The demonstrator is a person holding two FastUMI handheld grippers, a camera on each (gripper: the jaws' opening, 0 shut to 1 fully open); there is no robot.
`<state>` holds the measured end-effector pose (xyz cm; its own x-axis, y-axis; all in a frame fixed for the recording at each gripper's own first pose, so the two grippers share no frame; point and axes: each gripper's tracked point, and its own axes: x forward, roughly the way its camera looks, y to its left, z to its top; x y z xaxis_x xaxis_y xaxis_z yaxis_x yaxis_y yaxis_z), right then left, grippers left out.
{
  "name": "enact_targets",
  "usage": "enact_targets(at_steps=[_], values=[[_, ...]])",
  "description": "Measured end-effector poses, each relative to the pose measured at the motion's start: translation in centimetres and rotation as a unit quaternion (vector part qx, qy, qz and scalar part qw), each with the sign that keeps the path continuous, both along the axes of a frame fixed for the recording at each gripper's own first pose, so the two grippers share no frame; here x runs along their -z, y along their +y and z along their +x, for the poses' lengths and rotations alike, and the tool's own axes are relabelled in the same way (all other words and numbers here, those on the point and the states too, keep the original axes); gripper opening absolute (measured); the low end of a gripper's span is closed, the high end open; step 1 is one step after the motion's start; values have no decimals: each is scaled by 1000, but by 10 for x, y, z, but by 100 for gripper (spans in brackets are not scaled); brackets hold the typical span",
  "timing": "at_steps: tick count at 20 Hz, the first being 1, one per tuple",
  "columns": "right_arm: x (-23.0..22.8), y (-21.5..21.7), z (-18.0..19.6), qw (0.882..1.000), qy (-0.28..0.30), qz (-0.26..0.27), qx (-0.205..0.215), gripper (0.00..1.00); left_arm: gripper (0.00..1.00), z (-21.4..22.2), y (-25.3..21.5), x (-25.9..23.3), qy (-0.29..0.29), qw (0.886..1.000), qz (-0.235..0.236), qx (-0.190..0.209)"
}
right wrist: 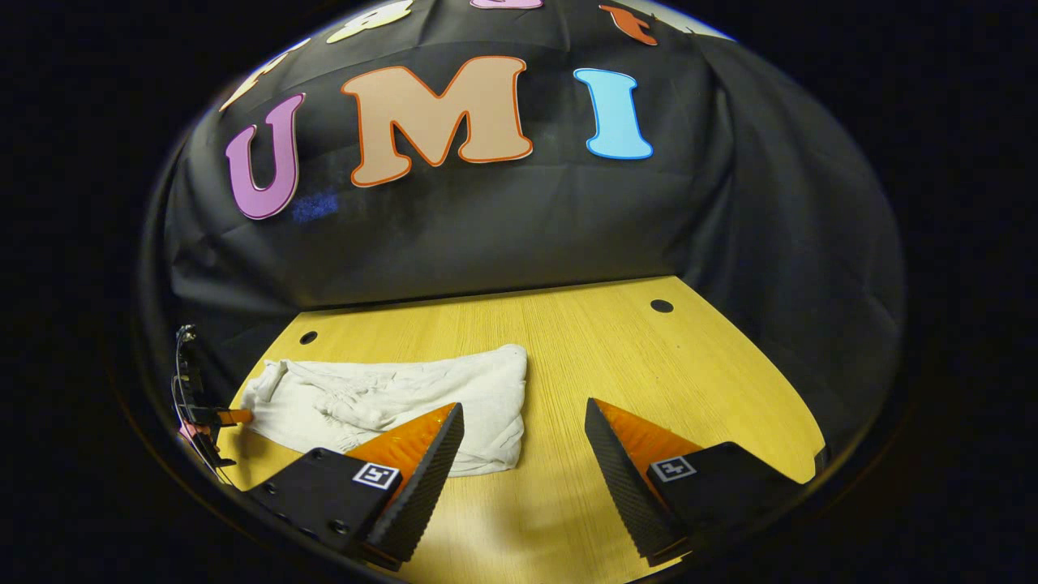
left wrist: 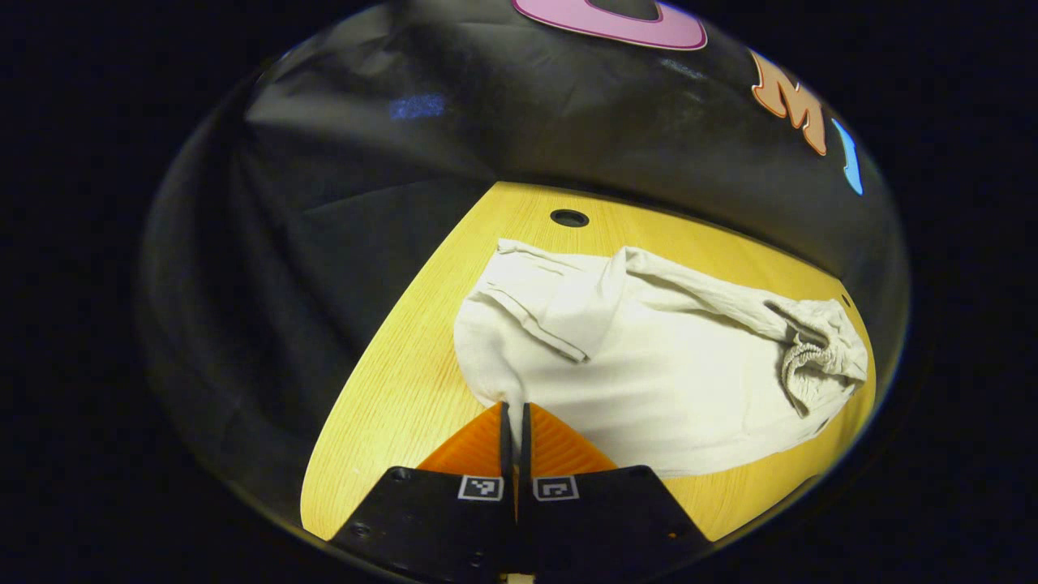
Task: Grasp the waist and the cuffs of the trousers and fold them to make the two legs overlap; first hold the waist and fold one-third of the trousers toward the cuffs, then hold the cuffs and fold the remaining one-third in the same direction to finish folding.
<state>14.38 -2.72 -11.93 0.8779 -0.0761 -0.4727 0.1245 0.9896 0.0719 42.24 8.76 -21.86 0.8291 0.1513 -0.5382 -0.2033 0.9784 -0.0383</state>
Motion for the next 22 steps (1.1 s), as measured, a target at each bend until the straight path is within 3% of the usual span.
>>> enact_targets(at_steps=[9, 10, 11, 16, 22], values=[[-7, -33, -5, 1000, -3, 0, -6, 92, 0, -2, -77, -79, -87, 992, -85, 19], [-6, -41, -7, 1000, -4, -2, -5, 97, 0, 2, -90, -94, -95, 992, -84, 24], [-7, -49, -7, 1000, -5, -3, -4, 92, 0, 4, -105, -108, -105, 991, -83, 31], [-4, -95, -15, 1000, -3, -11, -1, 92, 0, 19, -193, -182, -158, 980, -83, 86], [2, -142, -16, 1000, -4, 4, 6, 92, 0, 34, -322, -227, -181, 965, -26, 187]])
